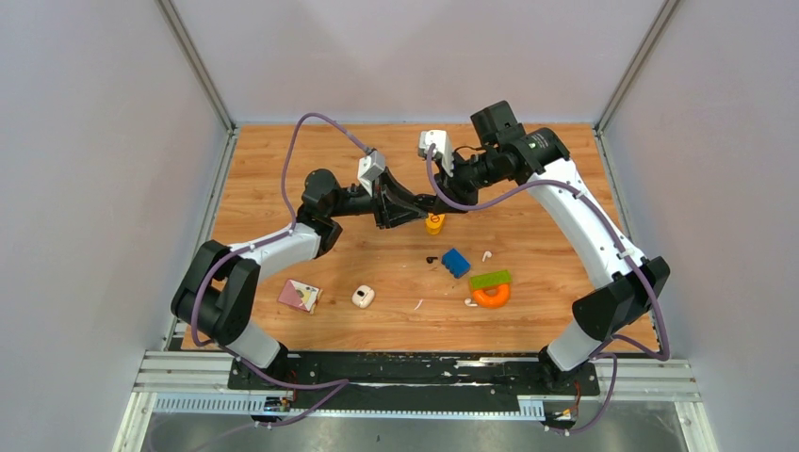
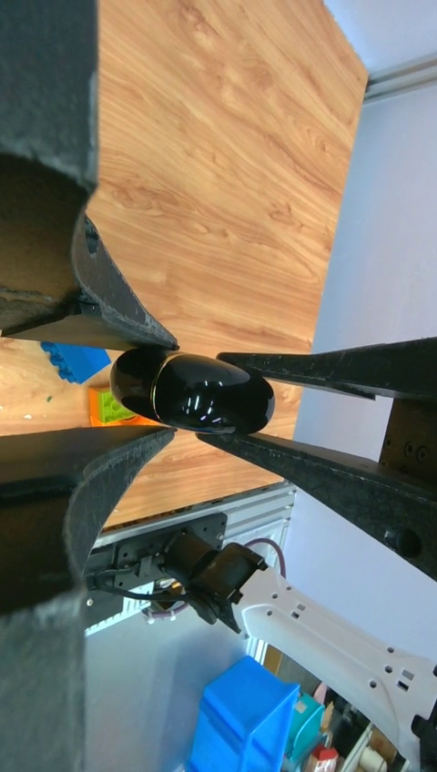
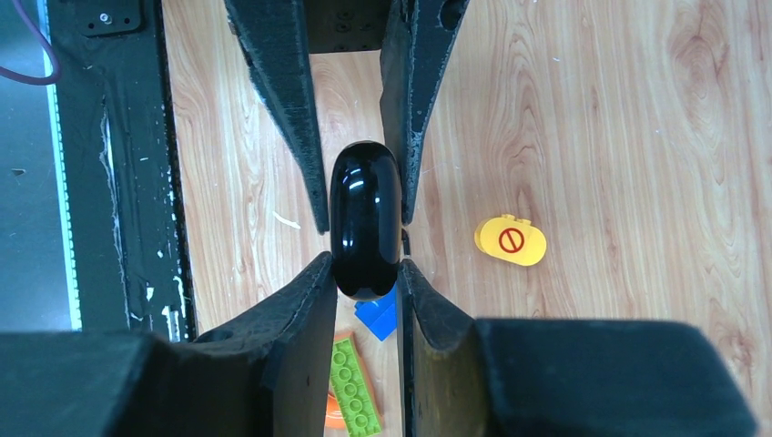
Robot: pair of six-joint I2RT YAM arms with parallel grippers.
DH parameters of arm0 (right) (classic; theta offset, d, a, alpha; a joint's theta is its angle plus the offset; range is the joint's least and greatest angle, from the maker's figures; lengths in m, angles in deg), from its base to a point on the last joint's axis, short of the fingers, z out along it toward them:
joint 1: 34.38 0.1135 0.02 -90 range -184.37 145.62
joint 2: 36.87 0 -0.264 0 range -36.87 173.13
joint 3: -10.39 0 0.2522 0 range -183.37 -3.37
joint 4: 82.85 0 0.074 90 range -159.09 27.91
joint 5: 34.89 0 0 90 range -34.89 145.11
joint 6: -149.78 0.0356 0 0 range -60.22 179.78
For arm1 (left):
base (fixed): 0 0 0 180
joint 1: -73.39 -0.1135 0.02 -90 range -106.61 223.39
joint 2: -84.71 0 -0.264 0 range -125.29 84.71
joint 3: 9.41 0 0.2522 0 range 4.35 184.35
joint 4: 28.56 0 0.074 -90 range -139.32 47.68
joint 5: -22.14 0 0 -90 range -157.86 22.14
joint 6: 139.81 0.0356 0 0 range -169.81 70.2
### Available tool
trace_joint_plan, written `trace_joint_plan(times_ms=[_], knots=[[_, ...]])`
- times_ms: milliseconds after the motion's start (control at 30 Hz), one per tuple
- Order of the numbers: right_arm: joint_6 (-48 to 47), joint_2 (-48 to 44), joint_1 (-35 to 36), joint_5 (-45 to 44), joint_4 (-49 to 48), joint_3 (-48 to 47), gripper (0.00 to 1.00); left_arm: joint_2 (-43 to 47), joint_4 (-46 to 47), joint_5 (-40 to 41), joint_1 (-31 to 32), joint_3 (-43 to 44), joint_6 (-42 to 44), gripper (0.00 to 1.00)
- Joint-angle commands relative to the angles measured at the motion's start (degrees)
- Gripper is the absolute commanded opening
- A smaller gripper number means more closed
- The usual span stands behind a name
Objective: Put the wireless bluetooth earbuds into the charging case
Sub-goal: Pass from the right arm to the left
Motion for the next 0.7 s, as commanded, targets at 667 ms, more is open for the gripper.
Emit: trace_joint_plan(times_ms=[667], knots=[[1.0,-1.3,-0.4,1.0,-1.9,1.3,0.22,-1.2,3.0,-0.3,-0.3,2.0,-1.6,0.45]])
